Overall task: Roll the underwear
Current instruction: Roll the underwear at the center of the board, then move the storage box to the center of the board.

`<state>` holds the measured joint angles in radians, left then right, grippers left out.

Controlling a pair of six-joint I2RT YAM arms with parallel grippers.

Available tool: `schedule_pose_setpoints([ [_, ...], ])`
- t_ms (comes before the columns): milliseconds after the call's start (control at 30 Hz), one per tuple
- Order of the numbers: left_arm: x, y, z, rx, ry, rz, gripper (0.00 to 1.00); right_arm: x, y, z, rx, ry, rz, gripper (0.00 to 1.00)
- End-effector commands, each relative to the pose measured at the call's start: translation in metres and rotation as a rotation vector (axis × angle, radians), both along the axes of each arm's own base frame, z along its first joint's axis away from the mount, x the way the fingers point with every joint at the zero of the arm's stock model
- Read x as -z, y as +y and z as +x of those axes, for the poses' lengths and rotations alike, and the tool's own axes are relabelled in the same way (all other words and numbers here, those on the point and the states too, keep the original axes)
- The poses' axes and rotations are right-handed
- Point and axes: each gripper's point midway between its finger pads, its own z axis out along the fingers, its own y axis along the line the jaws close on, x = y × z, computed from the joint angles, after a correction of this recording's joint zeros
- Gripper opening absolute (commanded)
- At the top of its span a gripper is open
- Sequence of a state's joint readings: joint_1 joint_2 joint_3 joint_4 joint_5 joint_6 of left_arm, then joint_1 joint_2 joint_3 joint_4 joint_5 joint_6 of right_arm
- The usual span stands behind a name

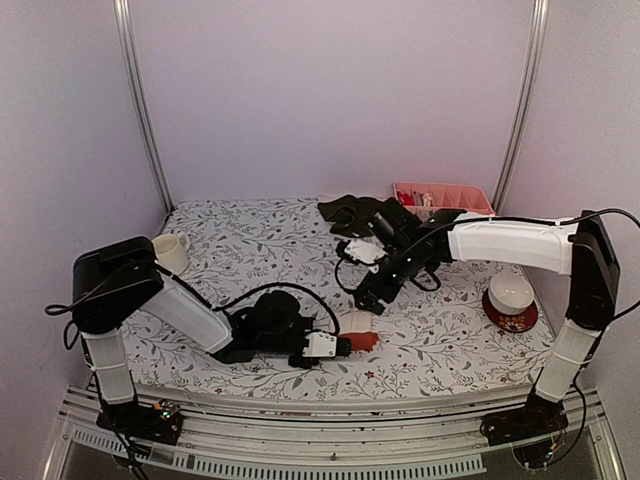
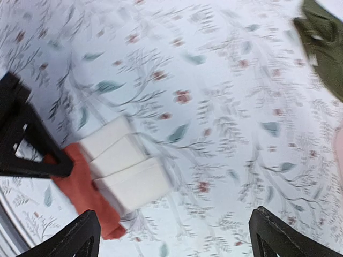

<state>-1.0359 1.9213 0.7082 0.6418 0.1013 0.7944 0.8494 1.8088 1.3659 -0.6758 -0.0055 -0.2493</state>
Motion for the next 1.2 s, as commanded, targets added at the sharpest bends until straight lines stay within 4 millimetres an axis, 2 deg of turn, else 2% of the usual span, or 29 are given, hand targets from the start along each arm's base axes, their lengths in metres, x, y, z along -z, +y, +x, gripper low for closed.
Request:
schedule_pose_setpoints([
  [0, 0.041, 0.028, -0.012, -0.047, 0.276, 0.165, 0.0, -0.058, -0.047, 0.078, 0.332, -0.255, 0.067, 0.99],
  [200, 0.041, 0.026, -0.008, -0.066, 0.447, 0.181, 0.0, -0.078, -0.114, 0.151, 0.678, -0.329, 0.14, 0.99],
  [267, 0.052, 0.029, -0.008, -0.076, 0.507, 0.204, 0.0, -0.077, -0.134, 0.175, 0.783, -0.343, 0.154, 0.99],
  [467, 0.06, 0.03, -0.009, -0.076, 0.557, 0.216, 0.0, -0.057, -0.191, 0.244, 0.999, -0.369, 0.173, 0.99],
  [667, 0.066, 0.031, -0.007, -0.084, 0.554, 0.235, 0.0, -0.031, -0.217, 0.3, 1.089, -0.378, 0.192, 0.99],
  [700, 0.066, 0.032, -0.007, -0.085, 0.552, 0.236, 0.0, -0.019, -0.218, 0.307, 1.088, -0.36, 0.189, 0.98],
  [800, 0.067, 0.032, -0.005, -0.09, 0.544, 0.238, 0.0, 0.002, -0.22, 0.325, 1.074, -0.297, 0.194, 0.94],
  [833, 0.068, 0.032, -0.005, -0.092, 0.54, 0.24, 0.0, 0.016, -0.22, 0.326, 1.07, -0.261, 0.175, 0.93],
  [900, 0.069, 0.033, -0.004, -0.095, 0.533, 0.244, 0.0, 0.031, -0.219, 0.32, 1.06, -0.203, 0.149, 0.92],
  [1067, 0.072, 0.033, -0.004, -0.096, 0.534, 0.247, 0.0, 0.056, -0.205, 0.282, 0.996, -0.038, 0.152, 0.89],
  [1100, 0.071, 0.033, -0.003, -0.099, 0.533, 0.247, 0.0, 0.05, -0.202, 0.274, 0.981, -0.019, 0.164, 0.86],
  [1167, 0.07, 0.034, -0.002, -0.104, 0.527, 0.246, 0.0, 0.054, -0.197, 0.253, 0.944, 0.049, 0.168, 0.83],
])
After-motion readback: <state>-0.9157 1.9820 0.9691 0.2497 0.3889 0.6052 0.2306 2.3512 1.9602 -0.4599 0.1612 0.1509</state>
